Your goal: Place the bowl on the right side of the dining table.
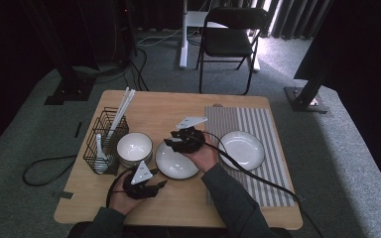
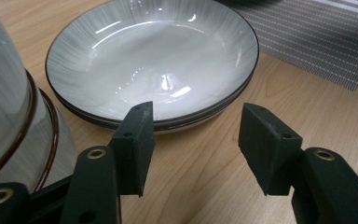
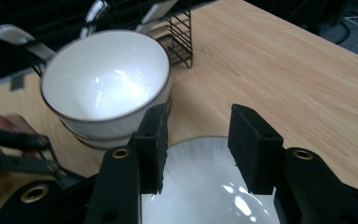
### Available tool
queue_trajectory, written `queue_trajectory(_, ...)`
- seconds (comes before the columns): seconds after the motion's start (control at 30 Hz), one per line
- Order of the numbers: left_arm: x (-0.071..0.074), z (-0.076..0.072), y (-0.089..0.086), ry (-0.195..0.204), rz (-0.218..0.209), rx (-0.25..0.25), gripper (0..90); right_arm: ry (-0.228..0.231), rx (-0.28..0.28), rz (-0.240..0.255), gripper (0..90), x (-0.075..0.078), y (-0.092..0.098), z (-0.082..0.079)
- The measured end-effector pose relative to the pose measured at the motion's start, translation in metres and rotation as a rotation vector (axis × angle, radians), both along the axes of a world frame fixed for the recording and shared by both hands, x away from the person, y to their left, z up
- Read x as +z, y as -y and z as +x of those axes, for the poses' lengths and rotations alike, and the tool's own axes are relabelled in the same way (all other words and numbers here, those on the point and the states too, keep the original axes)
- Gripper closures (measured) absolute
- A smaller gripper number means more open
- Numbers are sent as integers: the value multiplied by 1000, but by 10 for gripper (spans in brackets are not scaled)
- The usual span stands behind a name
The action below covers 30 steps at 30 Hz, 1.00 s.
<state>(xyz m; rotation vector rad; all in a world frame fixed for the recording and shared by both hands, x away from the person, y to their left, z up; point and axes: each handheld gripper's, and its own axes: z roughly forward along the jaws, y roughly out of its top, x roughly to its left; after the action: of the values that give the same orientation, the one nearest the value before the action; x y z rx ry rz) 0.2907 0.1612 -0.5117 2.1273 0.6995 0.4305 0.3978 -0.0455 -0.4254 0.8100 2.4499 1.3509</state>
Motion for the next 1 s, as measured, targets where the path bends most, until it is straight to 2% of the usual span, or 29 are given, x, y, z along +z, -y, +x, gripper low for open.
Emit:
queue_trajectory(0.17, -2, 0, 0, -5, 4, 8, 473, -8, 17, 8, 570, 2, -12, 2)
queue_trajectory(0.3, -3, 1, -1, -5, 1, 12, 472, -23, 26, -4, 569, 2, -22, 4)
queue_trajectory(0.4, -4, 3, -2, -20, 1, 18, 457, -19, 41, 3, 569, 4, -30, 3)
queue_trajectory(0.63, -5, 3, -2, -19, 0, 18, 451, -22, 57, -4, 569, 8, -47, 6)
queue_trajectory(0.9, -6, 3, -1, -23, 11, 9, 452, -38, 53, -25, 568, -1, -65, 20)
queue_trajectory(1.0, -6, 3, -1, -23, 10, 8, 450, -60, 35, -26, 564, -7, -66, 27)
